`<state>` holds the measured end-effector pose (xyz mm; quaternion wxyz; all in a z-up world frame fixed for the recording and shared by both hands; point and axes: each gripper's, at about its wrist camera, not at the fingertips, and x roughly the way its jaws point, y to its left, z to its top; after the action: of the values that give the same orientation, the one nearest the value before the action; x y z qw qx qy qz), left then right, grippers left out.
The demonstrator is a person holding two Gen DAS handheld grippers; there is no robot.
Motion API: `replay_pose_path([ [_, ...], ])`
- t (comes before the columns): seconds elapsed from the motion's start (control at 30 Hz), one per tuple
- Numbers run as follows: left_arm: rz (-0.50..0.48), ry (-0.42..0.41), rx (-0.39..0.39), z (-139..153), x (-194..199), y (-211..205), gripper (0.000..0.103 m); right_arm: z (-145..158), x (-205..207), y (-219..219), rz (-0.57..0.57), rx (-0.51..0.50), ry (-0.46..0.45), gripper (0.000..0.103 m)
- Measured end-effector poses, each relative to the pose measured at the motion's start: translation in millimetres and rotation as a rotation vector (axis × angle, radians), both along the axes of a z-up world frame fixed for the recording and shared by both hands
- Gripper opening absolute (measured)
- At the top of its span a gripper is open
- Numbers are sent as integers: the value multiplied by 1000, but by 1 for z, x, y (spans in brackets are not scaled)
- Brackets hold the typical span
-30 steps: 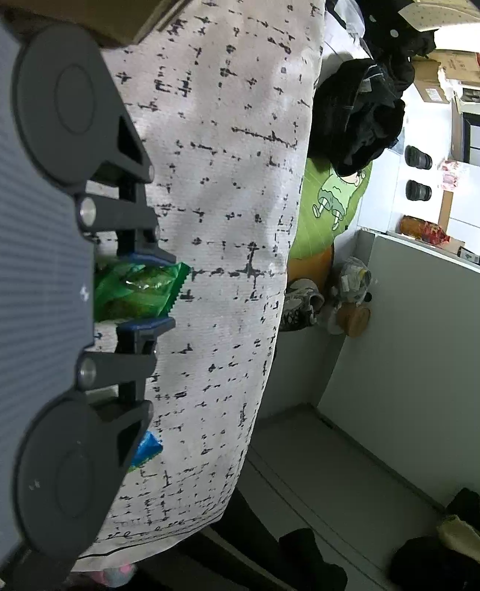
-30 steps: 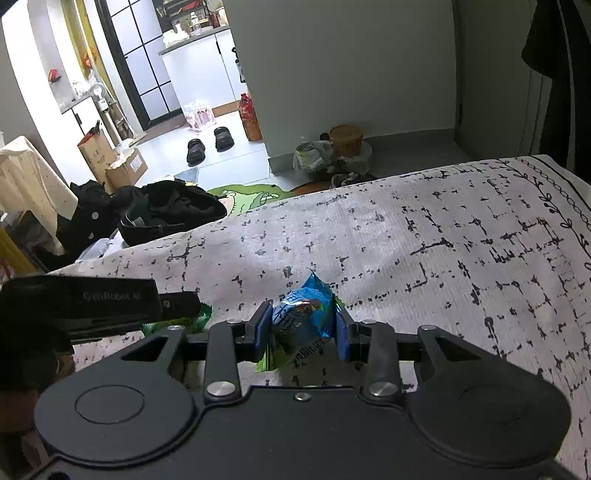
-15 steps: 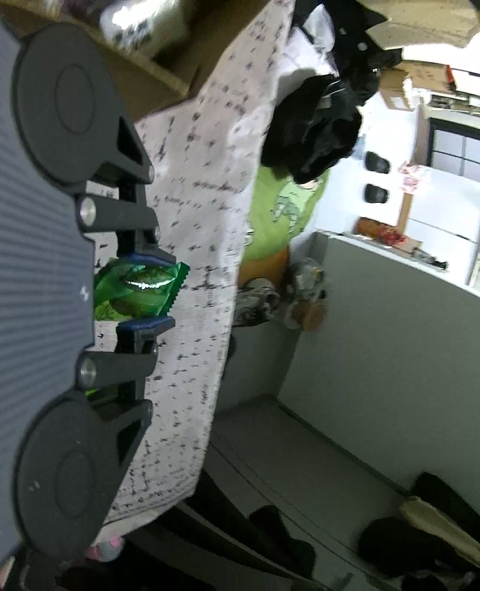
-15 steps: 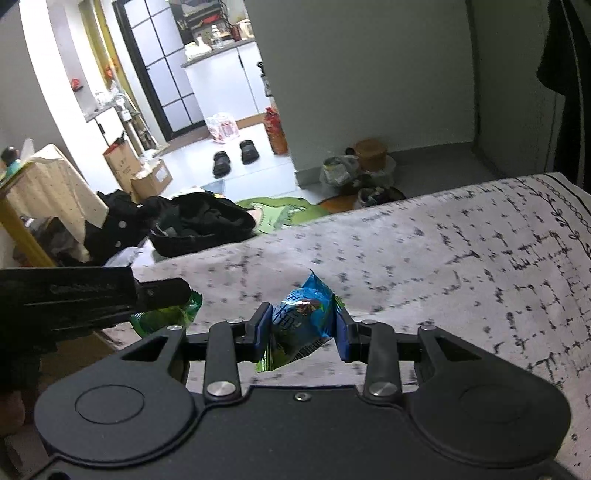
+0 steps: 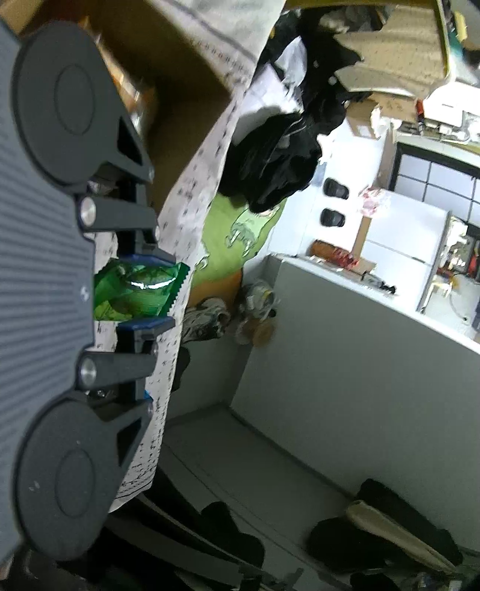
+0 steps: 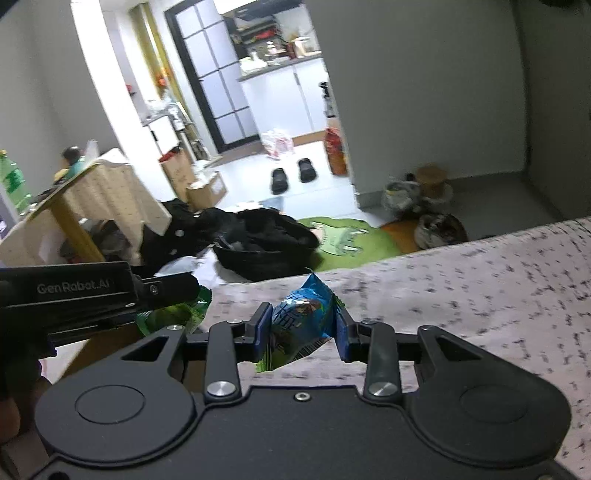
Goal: Organize snacks
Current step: 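Carry both candies over the cardboard box, then lower both candies into the box and open both grippers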
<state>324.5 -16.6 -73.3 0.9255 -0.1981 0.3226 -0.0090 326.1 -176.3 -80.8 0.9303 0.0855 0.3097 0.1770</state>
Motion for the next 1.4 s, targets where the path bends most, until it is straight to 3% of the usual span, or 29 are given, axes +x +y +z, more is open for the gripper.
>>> replay_pose_path([
  [0.4, 100, 9, 2, 4, -43, 65, 27, 15, -24, 56, 104, 29, -15, 35],
  [0.83, 118, 69, -101, 0, -87, 92, 30, 23, -48, 83, 145, 5, -36, 35],
  [1.03, 161, 56, -115, 1, -99, 106, 49, 25, -59, 94, 170, 10, -32, 35],
  [1.4, 263, 66, -81, 0, -119, 140, 66, 13, -84, 120, 258, 19, 38, 38],
])
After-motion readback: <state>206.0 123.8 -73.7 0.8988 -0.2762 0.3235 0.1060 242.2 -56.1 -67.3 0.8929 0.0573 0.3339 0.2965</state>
